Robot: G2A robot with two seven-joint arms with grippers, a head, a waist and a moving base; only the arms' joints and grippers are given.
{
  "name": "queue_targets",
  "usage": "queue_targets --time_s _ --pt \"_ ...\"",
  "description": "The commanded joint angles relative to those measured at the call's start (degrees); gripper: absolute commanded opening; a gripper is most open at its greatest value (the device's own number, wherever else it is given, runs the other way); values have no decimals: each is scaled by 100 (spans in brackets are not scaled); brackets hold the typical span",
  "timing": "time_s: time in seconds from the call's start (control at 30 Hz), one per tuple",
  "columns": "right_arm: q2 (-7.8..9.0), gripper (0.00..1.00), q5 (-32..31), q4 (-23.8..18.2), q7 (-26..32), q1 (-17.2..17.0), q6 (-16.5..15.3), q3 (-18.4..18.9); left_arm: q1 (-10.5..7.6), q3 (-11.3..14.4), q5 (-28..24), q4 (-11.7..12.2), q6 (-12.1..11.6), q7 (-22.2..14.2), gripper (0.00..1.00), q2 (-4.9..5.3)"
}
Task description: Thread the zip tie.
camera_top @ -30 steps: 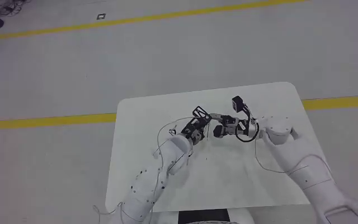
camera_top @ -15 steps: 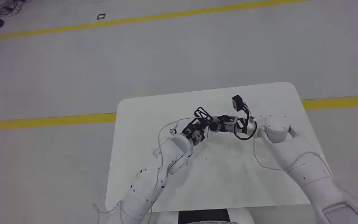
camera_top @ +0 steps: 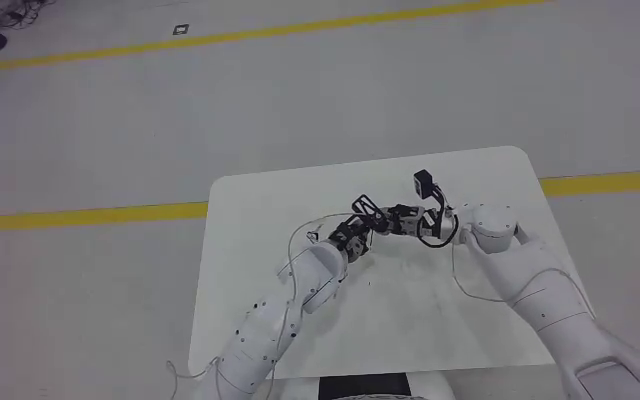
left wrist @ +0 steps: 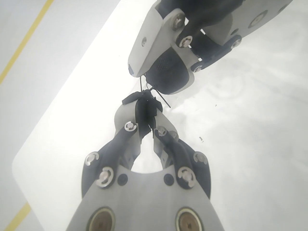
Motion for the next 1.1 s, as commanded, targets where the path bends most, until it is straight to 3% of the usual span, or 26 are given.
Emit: queue_targets --time_s 0.0,0.33,0.67,0.83,0.93,1.07 --pt "-3 20 3 14 -3 3 -1 -18 -18 20 1 17 15 -10 0 3" --pt "-4 13 49 81 44 9 -59 -64 -158 179 4 97 182 -88 0 42" --pt "7 14 24 70 71 -2 -96 -87 -286 358 4 184 341 -136 0 106" --pt "8 11 29 69 75 -3 -88 -109 -310 411 4 186 393 -127 0 133" --pt "9 2 28 77 79 7 -82 -117 -315 429 4 183 408 -125 0 145" --pt "10 4 28 90 77 17 -70 -129 -310 441 4 170 419 -122 0 156"
